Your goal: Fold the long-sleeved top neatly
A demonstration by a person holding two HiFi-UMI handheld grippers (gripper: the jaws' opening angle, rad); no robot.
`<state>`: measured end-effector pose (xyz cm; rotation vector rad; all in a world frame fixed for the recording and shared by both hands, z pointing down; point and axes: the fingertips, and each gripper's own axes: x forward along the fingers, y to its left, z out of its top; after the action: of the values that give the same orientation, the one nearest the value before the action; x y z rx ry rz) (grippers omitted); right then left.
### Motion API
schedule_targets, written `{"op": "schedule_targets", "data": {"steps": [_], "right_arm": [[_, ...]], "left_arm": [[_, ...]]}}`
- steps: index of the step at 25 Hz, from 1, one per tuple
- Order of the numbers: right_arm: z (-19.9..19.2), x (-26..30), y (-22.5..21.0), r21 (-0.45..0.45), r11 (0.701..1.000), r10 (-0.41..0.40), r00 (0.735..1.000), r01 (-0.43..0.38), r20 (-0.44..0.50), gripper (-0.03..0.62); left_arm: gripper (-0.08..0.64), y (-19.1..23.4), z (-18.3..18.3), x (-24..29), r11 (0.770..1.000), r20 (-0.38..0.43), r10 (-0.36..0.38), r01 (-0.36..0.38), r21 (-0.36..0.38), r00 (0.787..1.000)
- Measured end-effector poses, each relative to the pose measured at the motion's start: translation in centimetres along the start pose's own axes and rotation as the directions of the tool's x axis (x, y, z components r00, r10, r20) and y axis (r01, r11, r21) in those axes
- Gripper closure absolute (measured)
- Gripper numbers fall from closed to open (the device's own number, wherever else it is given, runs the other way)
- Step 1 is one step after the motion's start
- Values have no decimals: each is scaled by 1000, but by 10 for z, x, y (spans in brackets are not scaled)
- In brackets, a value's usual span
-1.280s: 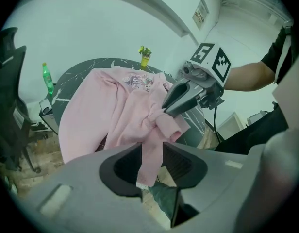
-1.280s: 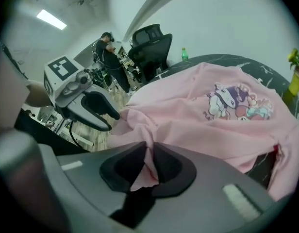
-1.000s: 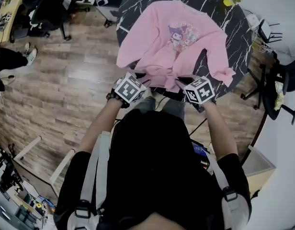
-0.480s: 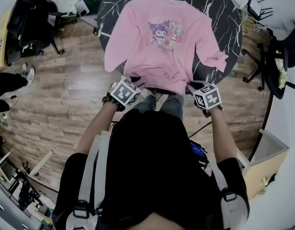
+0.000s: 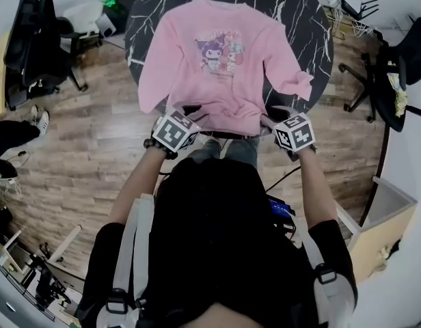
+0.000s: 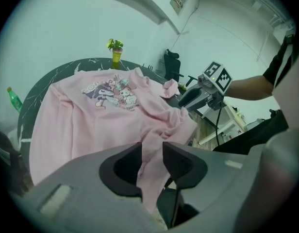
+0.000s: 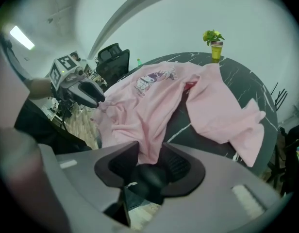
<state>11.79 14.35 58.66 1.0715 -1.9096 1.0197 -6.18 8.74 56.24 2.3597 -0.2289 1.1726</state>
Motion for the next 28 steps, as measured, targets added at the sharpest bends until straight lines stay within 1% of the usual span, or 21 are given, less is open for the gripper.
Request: {"op": "schedule_targets", "data": {"steps": [3, 6, 9, 13, 16, 19, 22, 25, 27, 28], "right_arm": [[5, -11, -28, 12, 999, -38, 999, 38, 18, 434], [10, -31, -55, 26, 998, -51, 998, 50, 40, 434], [14, -51, -91, 26, 996, -85, 995, 84, 59, 433], [22, -73, -149, 63, 987, -154, 984, 148, 89, 434], [33, -85, -181, 80, 983, -176, 977, 167, 120, 434], [42, -90, -203, 103, 983, -167, 975, 152, 148, 434], [47, -88, -216, 135, 984, -136, 976, 113, 168, 434], [49, -76, -216, 149, 988, -74, 984, 50, 161, 425], [46, -66, -209, 141, 990, -32, 990, 13, 136, 382], [44, -61, -205, 137, 991, -17, 992, 0, 122, 382]], "left_arm": [[416, -12, 24, 12, 1000, 13, -19, 19, 18, 1000], [416, -28, 43, 28, 999, 12, -48, 48, 26, 999], [416, -41, 58, 47, 998, -3, -57, 57, 20, 998], [416, -59, 84, 72, 998, -6, -58, 58, 1, 998], [416, -73, 97, 90, 998, -30, -69, 68, -7, 997], [416, -86, 101, 107, 997, -65, -78, 77, -18, 995], [416, -91, 107, 119, 997, -75, -68, 65, -45, 995], [416, -91, 116, 125, 997, -77, -46, 42, -59, 996], [416, -90, 121, 127, 997, -79, -33, 28, -66, 996], [416, -90, 122, 127, 997, -80, -28, 23, -67, 996]]}}
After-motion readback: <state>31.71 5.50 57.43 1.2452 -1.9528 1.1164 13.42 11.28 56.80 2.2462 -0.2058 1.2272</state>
